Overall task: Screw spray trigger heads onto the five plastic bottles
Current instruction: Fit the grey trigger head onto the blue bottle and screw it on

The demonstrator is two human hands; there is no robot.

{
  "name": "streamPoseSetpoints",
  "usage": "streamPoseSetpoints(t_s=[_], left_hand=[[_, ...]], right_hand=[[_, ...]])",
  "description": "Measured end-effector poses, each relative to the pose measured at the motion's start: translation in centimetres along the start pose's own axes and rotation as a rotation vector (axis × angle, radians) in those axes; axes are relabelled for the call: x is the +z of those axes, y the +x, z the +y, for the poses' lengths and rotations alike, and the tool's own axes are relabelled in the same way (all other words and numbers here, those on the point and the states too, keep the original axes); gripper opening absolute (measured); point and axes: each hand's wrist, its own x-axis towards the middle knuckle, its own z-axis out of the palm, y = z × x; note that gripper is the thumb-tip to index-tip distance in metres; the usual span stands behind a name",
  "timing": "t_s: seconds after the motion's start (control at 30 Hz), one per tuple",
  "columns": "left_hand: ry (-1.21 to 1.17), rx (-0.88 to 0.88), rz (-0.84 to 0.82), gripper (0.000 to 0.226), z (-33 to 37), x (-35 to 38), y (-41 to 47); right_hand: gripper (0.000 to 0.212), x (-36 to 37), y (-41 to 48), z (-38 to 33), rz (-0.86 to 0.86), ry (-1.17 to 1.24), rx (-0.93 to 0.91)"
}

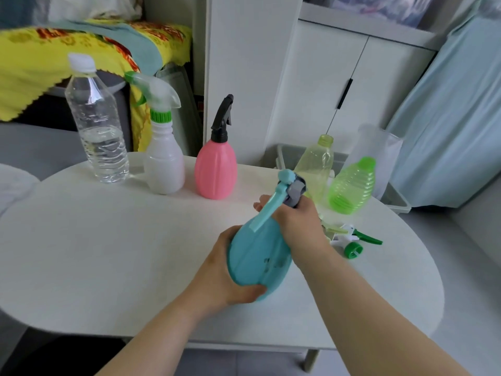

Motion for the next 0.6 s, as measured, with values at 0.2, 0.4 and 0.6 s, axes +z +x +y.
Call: streamPoseSetpoints(t_s=[0.2, 0.4, 0.6], left_hand=[[-0.102, -0.001, -0.160, 0.077, 0.1, -1.9, 1.0], [0.303, -0.036, 0.009, 0.095, -1.3, -2.3, 1.5], [0.807, -0.126, 0.069, 0.067, -2.7, -1.5, 1.2]], right_hand=[[0.026, -1.8, -0.3, 0.1, -0.357, -0.061, 0.007], [0.019, -3.0, 1.6, -0.7, -0.099, -0.063, -0.088], [0.030, -1.6, 6.8, -1.5, 0.287, -0.284, -0.173]])
